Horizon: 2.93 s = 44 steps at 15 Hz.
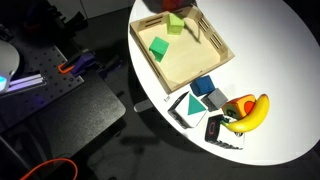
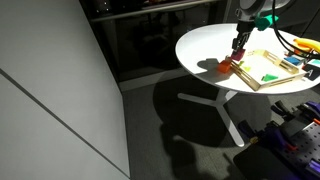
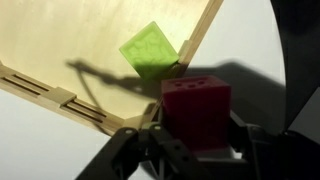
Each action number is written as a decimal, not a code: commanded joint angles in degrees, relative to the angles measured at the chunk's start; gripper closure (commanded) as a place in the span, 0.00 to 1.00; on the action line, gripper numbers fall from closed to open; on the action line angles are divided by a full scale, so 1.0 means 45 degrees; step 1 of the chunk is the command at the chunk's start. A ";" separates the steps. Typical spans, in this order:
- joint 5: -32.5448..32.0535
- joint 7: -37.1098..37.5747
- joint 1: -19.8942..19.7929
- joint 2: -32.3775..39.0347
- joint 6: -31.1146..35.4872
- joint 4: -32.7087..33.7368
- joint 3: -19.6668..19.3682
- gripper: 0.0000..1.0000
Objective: Remove the pink block from the wooden tray
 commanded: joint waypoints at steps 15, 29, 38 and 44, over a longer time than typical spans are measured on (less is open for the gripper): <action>0.0134 0.0023 0.0099 0.1773 -0.1002 0.2171 0.0642 0.20; 0.0922 -0.0251 -0.0316 -0.0084 -0.1158 0.0663 0.0664 0.00; 0.0604 0.1414 -0.0035 -0.2042 -0.3879 -0.1238 -0.0153 0.00; 0.0211 0.2993 0.0237 -0.3821 -0.5261 -0.2584 -0.0549 0.00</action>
